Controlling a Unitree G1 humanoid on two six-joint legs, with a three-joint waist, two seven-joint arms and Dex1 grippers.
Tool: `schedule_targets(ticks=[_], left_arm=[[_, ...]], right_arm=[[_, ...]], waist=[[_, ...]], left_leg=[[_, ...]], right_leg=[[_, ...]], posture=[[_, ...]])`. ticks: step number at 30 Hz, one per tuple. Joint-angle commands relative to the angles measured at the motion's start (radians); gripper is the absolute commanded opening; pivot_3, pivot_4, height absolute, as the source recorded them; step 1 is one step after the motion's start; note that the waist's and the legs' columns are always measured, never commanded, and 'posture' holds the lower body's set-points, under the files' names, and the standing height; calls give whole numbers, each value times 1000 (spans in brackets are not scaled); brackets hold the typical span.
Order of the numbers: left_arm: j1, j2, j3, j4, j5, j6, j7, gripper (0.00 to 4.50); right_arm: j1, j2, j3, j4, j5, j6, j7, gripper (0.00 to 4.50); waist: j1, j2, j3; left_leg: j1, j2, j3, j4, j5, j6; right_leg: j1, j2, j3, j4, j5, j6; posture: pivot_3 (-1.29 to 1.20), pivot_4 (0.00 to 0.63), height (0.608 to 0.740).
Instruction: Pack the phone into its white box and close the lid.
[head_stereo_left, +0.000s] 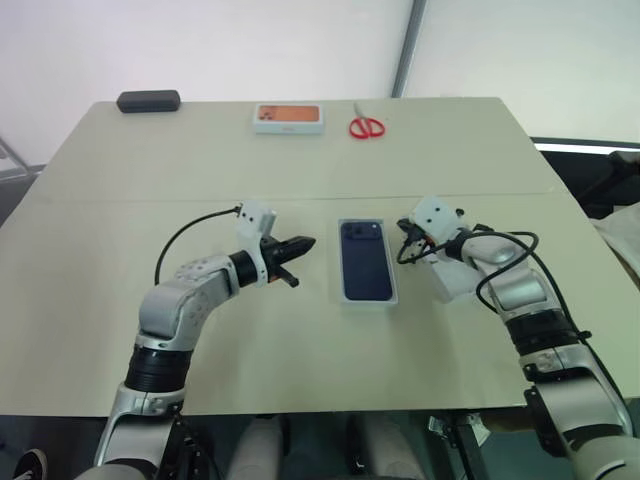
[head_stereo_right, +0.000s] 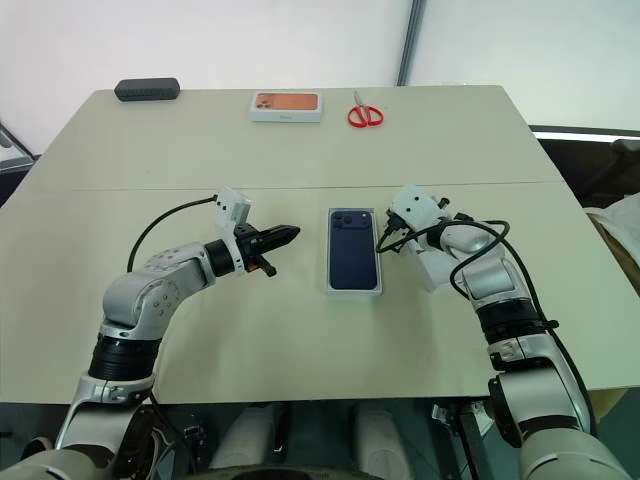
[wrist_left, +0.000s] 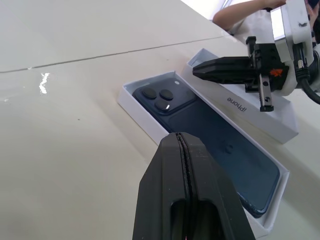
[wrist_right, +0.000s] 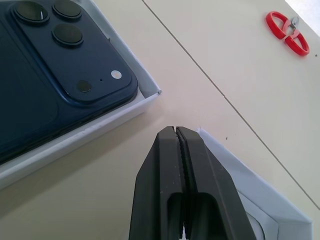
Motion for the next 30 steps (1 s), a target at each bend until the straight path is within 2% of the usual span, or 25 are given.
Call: schedule_targets(ticks=[1,9,15,22,23,25,26,28,29,30], left_arm=[[-9,-4,8,-25,-9,-14,-2,35],[3,-5,5,-48,-9,-37,-15,35],[11,47,2,-8,55,-132,-40,35],[-3,110,24,76,92,-231,-92,35],[-3,115,34,78,59,-205,-121,35],[-11,132,54,80,-5,-156,-185,575],[-14,139,63,77,-27,-147,-213,901],[-26,140,72,91,-11,-197,-222,1910],[-34,142,76,103,-4,-214,-225,2488],[-39,147,75,116,5,-230,-233,2866]], right_arm=[[-23,-18,-14,42,-31,-8,-41,54],[-48,-27,-23,110,-59,0,-98,54],[-61,-58,-34,137,-70,20,-118,54],[-20,-34,-111,-45,84,124,-12,54],[-13,-35,-118,-75,101,146,0,54],[6,-43,-133,-153,147,216,42,0],[13,-49,-143,-182,162,252,49,259],[26,-65,-151,-220,176,292,63,883],[32,-71,-153,-236,175,309,61,1456],[37,-73,-157,-250,178,326,58,1808]], waist=[[3,0,0],[2,0,0],[4,0,0],[0,0,0],[-2,0,0],[-2,0,0],[-2,0,0],[0,1,0],[0,1,0],[2,1,0]], left_leg=[[0,0,0,0,0,0],[0,0,0,1,1,1],[1,0,0,1,1,1],[0,0,0,-1,1,1],[0,0,0,-1,1,1],[0,0,0,-1,1,1],[0,0,0,-1,1,1],[-1,1,-1,-1,1,1],[-1,1,0,-1,1,1],[0,1,0,-1,1,1]], right_leg=[[0,0,0,0,0,0],[1,0,0,0,0,0],[2,0,0,0,0,0],[0,0,0,0,0,0],[0,0,0,0,0,0],[-1,0,0,0,0,0],[-1,0,0,0,0,0],[-1,0,0,0,0,0],[-1,0,0,0,0,0],[0,0,0,0,0,0]], posture=[[0,150,740],[0,150,740],[0,150,740],[0,150,740],[0,150,740],[0,150,740],[0,150,740],[0,150,740],[0,150,740],[0,150,740]])
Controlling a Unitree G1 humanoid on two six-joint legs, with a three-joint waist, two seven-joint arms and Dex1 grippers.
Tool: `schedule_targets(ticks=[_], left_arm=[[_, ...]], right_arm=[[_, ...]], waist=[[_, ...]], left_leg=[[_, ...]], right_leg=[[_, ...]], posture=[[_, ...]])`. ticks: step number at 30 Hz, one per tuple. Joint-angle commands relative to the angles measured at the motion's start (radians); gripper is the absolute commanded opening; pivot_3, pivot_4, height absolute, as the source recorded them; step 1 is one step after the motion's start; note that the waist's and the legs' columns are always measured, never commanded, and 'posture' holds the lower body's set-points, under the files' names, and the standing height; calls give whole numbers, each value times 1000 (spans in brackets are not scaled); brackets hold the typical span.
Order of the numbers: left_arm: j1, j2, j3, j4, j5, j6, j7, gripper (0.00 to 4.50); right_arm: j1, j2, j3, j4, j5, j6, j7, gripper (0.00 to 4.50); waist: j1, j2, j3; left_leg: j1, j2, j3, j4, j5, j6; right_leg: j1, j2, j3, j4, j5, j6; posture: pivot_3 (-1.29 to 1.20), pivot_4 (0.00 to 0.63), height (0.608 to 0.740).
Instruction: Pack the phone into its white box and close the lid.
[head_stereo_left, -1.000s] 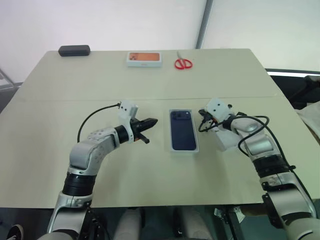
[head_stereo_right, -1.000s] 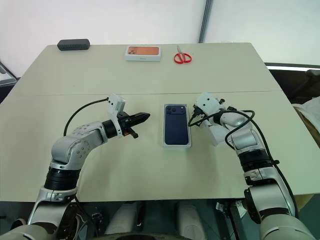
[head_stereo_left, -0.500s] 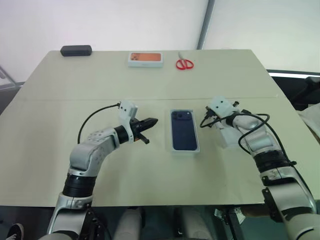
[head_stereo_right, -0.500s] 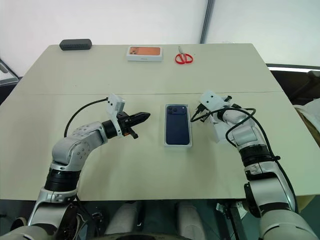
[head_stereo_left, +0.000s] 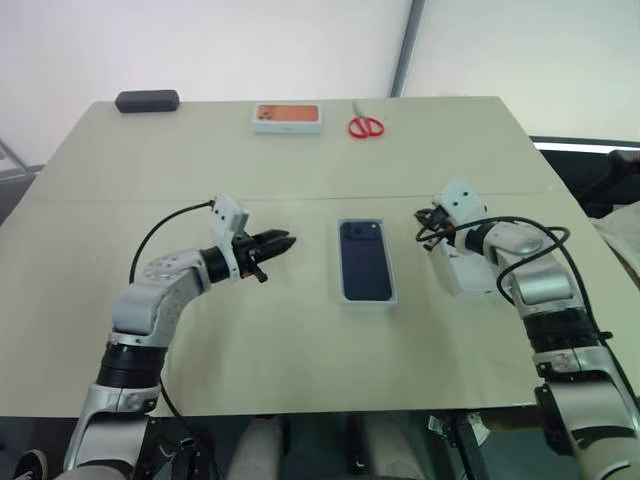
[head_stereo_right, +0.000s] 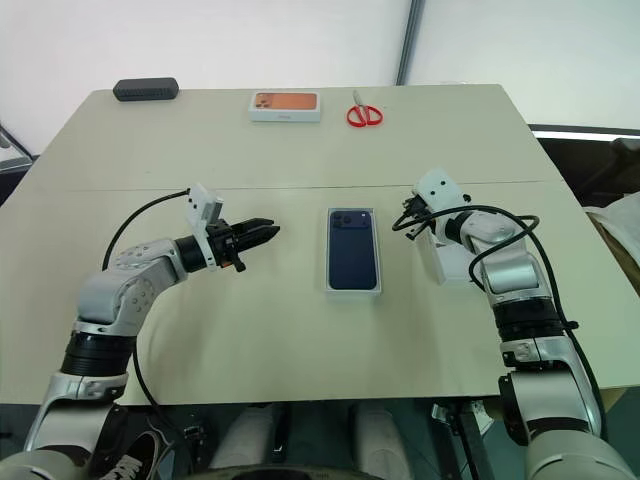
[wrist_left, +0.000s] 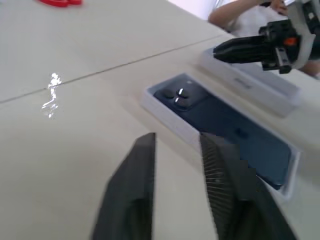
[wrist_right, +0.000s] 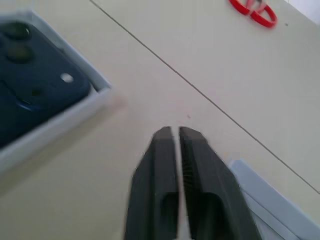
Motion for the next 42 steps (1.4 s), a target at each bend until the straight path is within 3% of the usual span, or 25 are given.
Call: schedule_targets(ticks=[1,3,5,6,12,19,28,32,39,42], left_arm=[[-38,20,32,26,6,-71,-36,3331],[-43,29,23,63,27,-97,-52,4393],[-55,17,23,111,60,-150,-34,4500],[-60,10,23,122,69,-166,-27,4500],[-49,-15,23,95,77,-195,-24,4500],[8,30,29,59,95,-314,-114,4500],[88,106,7,24,83,-439,-298,4500],[81,122,-3,37,78,-458,-365,4500],[48,114,-28,67,83,-485,-432,4500],[40,105,-42,81,92,-502,-453,4500]], right_arm=[[13,-24,-41,-86,30,61,-2,2280],[24,-12,-36,-108,30,84,-18,3359],[28,11,-23,-111,21,93,-45,4266],[27,22,-22,-110,22,90,-56,4392],[-1,38,-42,-84,43,92,-73,4392],[27,11,-63,-131,101,149,-23,4392],[155,-134,-71,-378,143,494,-9,4392],[146,-191,-63,-454,164,651,-8,4392],[96,-179,-50,-422,167,791,-72,4392],[8,-134,-56,-352,168,827,-112,4392]], waist=[[2,0,0],[1,0,0],[0,0,0],[-1,0,0],[-1,0,0],[-2,0,0],[3,1,0],[-2,2,1],[0,2,1],[-4,2,1]], left_leg=[[0,0,0,0,0,0],[0,0,0,0,0,0],[0,-1,0,0,0,0],[0,-1,0,0,0,0],[-1,0,0,0,0,0],[-1,0,0,-1,0,0],[-2,1,0,0,0,0],[-1,4,0,0,0,1],[-1,5,2,0,1,2],[-1,5,2,0,1,2]], right_leg=[[0,0,0,0,0,0],[0,0,0,0,0,0],[0,0,0,0,0,0],[0,0,0,0,0,0],[-2,0,0,0,0,0],[-2,0,1,0,0,0],[-2,-1,0,0,0,0],[-2,0,1,0,0,0],[-2,2,0,0,0,-1],[-2,1,1,0,0,-1]], posture=[[0,150,740],[0,150,740],[0,150,740],[0,150,740],[0,150,740],[0,150,740],[0,150,740],[0,150,740],[0,150,740],[0,150,740]])
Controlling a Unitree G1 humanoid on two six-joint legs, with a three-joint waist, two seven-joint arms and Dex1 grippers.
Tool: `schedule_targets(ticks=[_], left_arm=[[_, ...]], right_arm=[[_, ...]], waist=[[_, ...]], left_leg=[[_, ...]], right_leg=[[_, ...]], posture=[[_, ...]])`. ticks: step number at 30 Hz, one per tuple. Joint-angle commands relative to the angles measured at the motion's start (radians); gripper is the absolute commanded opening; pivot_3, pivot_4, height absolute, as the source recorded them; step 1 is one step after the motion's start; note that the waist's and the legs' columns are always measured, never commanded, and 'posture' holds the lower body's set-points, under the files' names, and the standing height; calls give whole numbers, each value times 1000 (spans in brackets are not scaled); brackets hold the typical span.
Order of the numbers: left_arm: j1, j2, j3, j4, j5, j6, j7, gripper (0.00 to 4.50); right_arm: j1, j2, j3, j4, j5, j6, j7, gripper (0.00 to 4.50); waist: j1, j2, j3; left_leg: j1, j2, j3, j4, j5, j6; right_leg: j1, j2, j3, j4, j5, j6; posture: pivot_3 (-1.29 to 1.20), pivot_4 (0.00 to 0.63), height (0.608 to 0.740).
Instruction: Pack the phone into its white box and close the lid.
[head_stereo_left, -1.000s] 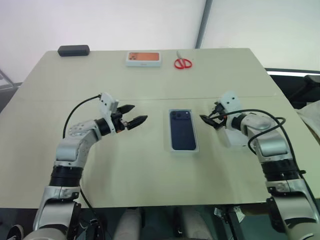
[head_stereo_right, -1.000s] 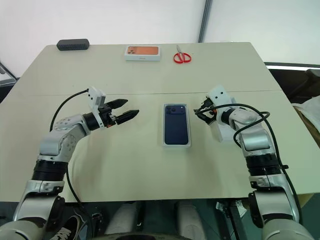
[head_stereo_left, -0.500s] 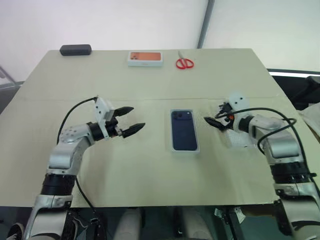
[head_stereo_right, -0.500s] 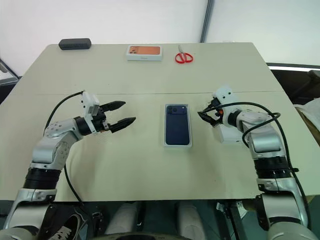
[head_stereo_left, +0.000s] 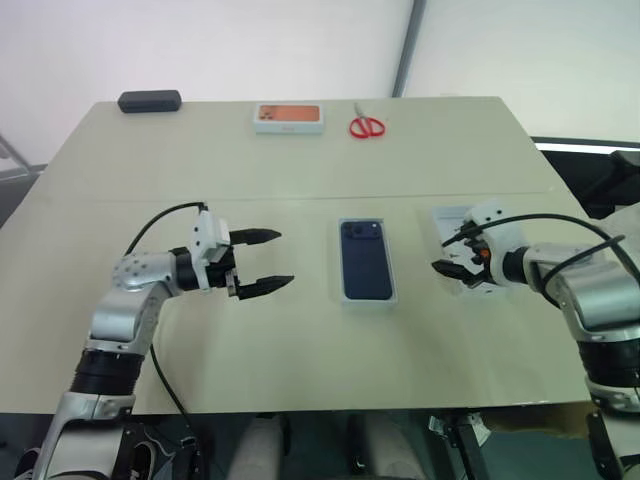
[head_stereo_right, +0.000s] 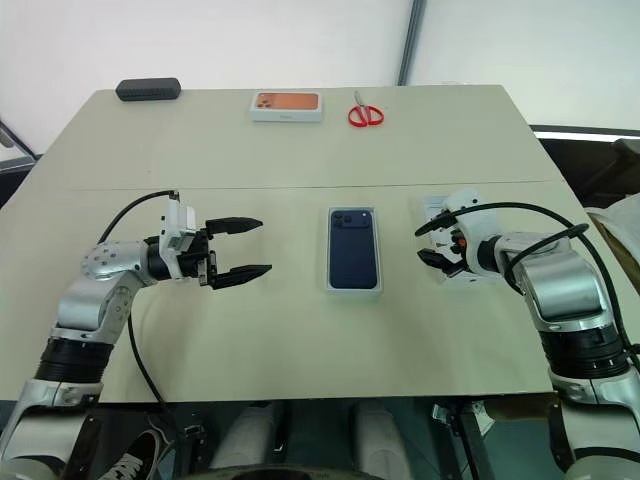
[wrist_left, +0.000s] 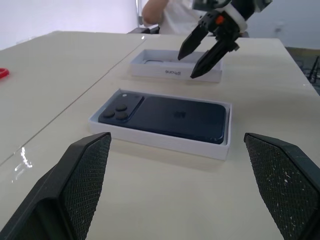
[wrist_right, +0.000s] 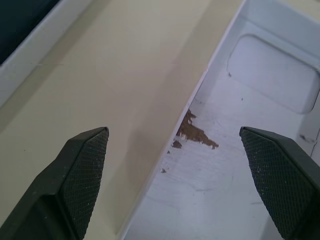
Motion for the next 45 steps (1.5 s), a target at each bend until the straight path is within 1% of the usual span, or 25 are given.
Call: schedule_targets(ticks=[1,9,16,19,21,23,26,29,34,40,45], left_arm=[[-18,-7,-17,1,4,-35,-24,4500],[-16,-18,-32,-5,14,-54,-26,4500],[1,-19,-30,-27,1,-41,-16,4500],[6,-19,-33,-34,-5,-37,-25,4500],[7,-19,-37,-38,-8,-36,-34,4500],[6,-22,-39,-38,-5,-39,-35,4500],[1,-33,-42,-33,0,-46,-30,4500],[1,-42,-44,-31,4,-45,-23,4500],[10,-55,-47,-40,9,-47,-6,4500],[20,-50,-45,-57,2,-36,9,4500],[26,-49,-43,-72,-2,-28,22,4500]], right_arm=[[-103,29,-20,57,1,27,-47,4392],[-185,54,34,127,5,94,-75,4392],[-191,54,57,118,17,149,-72,4392],[-197,64,46,110,26,195,-88,4392],[-204,92,10,104,38,267,-110,4392],[-217,95,12,95,36,318,-129,4392],[-272,29,120,102,48,429,-124,4392],[-314,50,72,140,57,443,-149,4392],[-340,77,42,179,73,443,-180,4392],[-381,176,-56,245,85,443,-276,4392],[-344,200,-49,224,102,443,-316,4392]], waist=[[-4,1,0],[1,1,0],[0,1,0],[-1,1,0],[-2,1,0],[-1,1,0],[-1,2,1],[-1,2,1],[-1,2,1],[-3,2,1],[1,2,1]], left_leg=[[0,0,0,0,0,0],[-2,1,0,-1,0,0],[-2,1,0,-1,0,0],[-2,1,0,-1,0,0],[-2,1,0,-1,0,0],[-2,1,0,-1,0,0],[-2,1,0,0,0,0],[-2,1,0,0,0,0],[-3,1,0,-1,0,0],[-2,1,0,-1,0,0],[-3,1,0,-1,0,0]], right_leg=[[0,0,0,0,0,0],[-2,1,-1,0,0,0],[-2,1,-1,0,0,0],[-2,1,-1,0,0,0],[-2,1,-1,0,0,0],[-2,1,-1,0,0,-1],[-3,1,-1,0,1,-1],[-3,1,-1,0,1,-1],[-3,1,-1,0,1,-1],[-3,1,0,1,1,-1],[-3,1,-1,1,1,-1]], posture=[[0,150,740],[0,150,740],[0,150,740],[0,150,740],[0,150,740],[0,150,740],[0,150,740],[0,150,740],[0,150,740],[0,150,740],[0,150,740]])
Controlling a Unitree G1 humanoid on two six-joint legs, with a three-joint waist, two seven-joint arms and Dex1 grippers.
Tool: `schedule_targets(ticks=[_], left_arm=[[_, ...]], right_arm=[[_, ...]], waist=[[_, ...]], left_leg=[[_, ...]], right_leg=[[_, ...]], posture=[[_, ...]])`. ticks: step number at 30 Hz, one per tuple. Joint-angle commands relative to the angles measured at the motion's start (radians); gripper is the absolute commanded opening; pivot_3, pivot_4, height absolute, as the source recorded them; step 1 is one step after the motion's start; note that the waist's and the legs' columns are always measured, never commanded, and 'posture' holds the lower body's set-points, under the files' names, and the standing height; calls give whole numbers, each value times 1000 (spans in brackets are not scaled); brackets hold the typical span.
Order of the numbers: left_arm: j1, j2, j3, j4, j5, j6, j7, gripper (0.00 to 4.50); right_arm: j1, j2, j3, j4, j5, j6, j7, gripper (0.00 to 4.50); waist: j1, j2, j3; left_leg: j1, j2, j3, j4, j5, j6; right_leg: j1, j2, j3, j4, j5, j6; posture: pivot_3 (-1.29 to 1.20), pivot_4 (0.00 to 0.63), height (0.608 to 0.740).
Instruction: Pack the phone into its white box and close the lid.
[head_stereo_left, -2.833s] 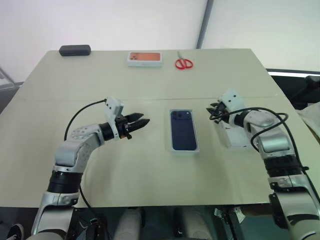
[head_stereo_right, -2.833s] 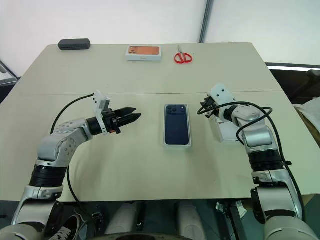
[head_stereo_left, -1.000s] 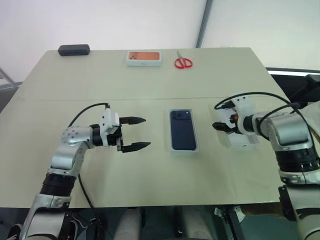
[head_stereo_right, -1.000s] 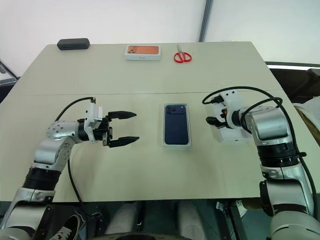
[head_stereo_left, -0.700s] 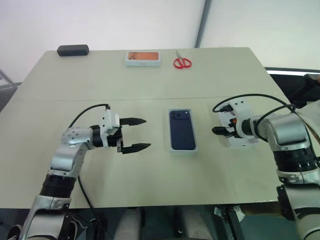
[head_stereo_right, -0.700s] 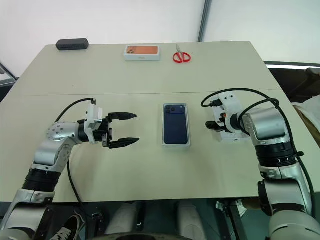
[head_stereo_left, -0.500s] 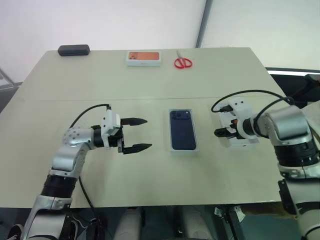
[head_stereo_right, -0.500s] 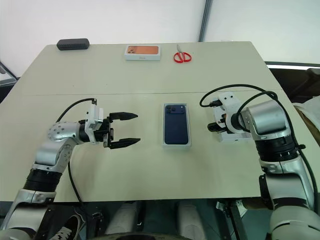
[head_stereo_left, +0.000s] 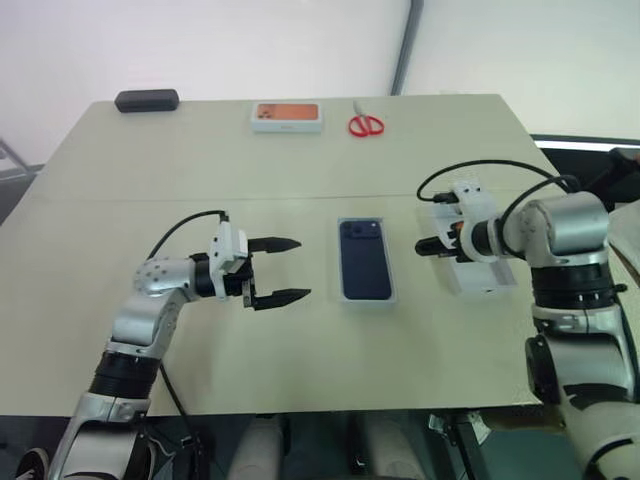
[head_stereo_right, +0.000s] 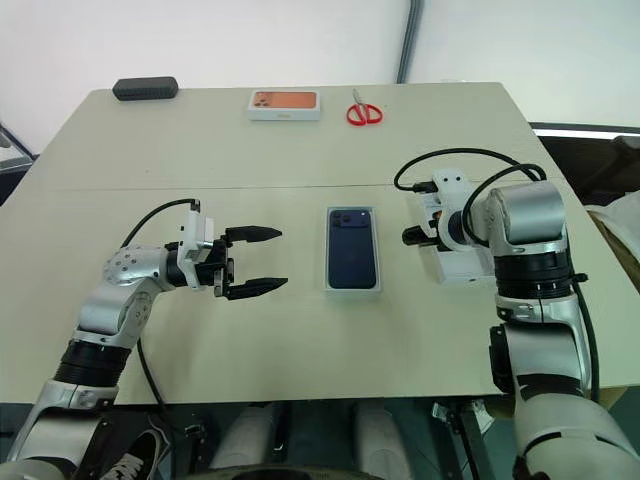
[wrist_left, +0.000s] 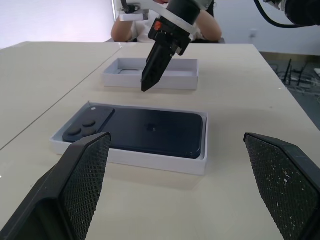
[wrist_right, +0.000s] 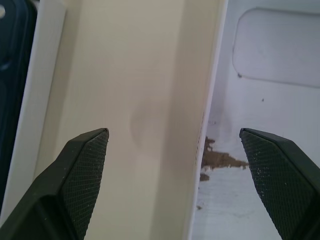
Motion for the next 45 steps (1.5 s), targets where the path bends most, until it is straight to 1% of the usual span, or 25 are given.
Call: schedule_targets(ticks=[1,4,5,7,11,13,14,18,23,24,26,29,31,33,35,37,38,39,40,41,45], left_arm=[[7,7,12,-49,-17,11,14,4500],[12,9,15,-61,-22,21,21,4500],[13,9,16,-64,-23,25,22,4500],[13,8,16,-68,-21,28,26,4500],[6,2,12,-74,-25,37,36,4500],[5,0,12,-78,-26,42,39,4500],[5,0,13,-79,-27,44,39,4500],[6,1,19,-74,-24,40,44,4500],[4,0,30,-65,-25,41,60,4500],[4,-1,32,-65,-28,45,65,4500],[6,3,39,-63,-34,52,70,4500],[9,9,44,-59,-38,54,68,4500],[8,10,46,-57,-40,56,69,4500],[6,8,46,-58,-41,61,72,4500],[4,5,44,-62,-43,67,77,4500],[4,3,44,-61,-43,68,79,4500],[5,2,43,-62,-43,67,79,4500],[5,2,44,-63,-43,68,80,4500],[6,2,44,-64,-43,68,82,4500],[7,2,45,-64,-43,69,83,4500],[21,-1,64,-92,-57,88,118,4500]], right_arm=[[20,-3,-8,-40,15,6,-25,4392],[41,-10,-13,-49,21,6,-41,4392],[46,-13,-12,-52,23,6,-43,4164],[58,-9,-13,-65,24,6,-51,3534],[103,-1,-9,-82,20,6,-65,1547],[122,4,-11,-89,15,6,-73,456],[126,7,-13,-91,15,6,-76,42],[126,20,-28,-90,10,6,-89,42],[79,75,-94,-110,26,6,-93,42],[63,97,-127,-118,34,1,-87,42],[28,143,-202,-156,84,-74,-44,42],[-28,245,-350,-189,154,-61,-19,42],[-43,300,-420,-209,198,-55,-4,42],[-27,311,-406,-241,218,-85,12,42],[-1,351,-416,-276,256,-120,28,42],[61,314,-295,-321,220,-242,51,42],[107,268,-185,-341,169,-334,72,42],[139,237,-115,-348,160,-381,111,42],[158,234,-98,-347,180,-410,146,42],[171,233,-90,-344,199,-433,170,42],[140,377,-265,-317,400,-332,156,42]], waist=[[0,0,0],[-1,0,0],[-1,0,0],[-2,0,0],[-4,0,0],[-4,0,0],[-3,0,0],[-2,0,0],[-5,0,0],[-8,0,0],[-20,0,0],[-31,1,0],[-28,1,0],[-25,1,0],[-22,1,0],[-23,1,0],[-24,1,0],[-24,1,0],[-25,1,0],[-26,1,0],[-39,2,1]], left_leg=[[0,0,0,0,0,0],[0,0,0,0,0,0],[0,0,0,0,0,0],[0,0,0,0,0,0],[0,0,0,0,0,0],[1,1,0,0,0,0],[1,1,0,0,0,0],[2,1,0,1,0,0],[2,1,0,1,0,1],[2,1,0,1,0,1],[2,2,0,1,0,1],[2,3,0,0,0,1],[2,3,0,-1,0,1],[1,3,0,-1,0,1],[0,3,0,-1,0,1],[0,2,0,0,0,1],[0,2,0,0,0,1],[0,2,0,0,0,1],[0,1,0,0,0,1],[0,1,0,0,0,1],[1,4,0,0,0,1]], right_leg=[[0,0,0,0,0,0],[0,0,0,0,0,0],[0,0,0,0,0,0],[0,0,0,0,0,0],[0,1,0,1,0,0],[1,1,0,0,0,0],[1,1,0,0,0,0],[2,1,0,0,0,-1],[3,1,0,0,0,-1],[2,2,0,1,1,-1],[1,3,0,1,1,-2],[-1,3,1,3,1,-2],[-2,4,1,4,1,-2],[-1,4,1,3,1,-2],[-1,3,0,3,1,-2],[-1,2,0,2,1,-2],[-1,1,0,2,1,-2],[-1,1,0,2,1,-2],[-1,1,0,2,1,-2],[-1,1,0,2,1,-2],[-3,3,2,4,2,-2]], posture=[[0,150,740],[0,150,740],[0,150,740],[0,150,740],[0,150,740],[0,150,740],[0,150,740],[0,150,740],[0,150,740],[0,150,740],[0,150,740],[0,150,740],[0,150,740],[0,150,740],[0,150,740],[0,150,740],[0,150,740],[0,150,740],[0,150,740],[0,150,740],[0,150,740]])
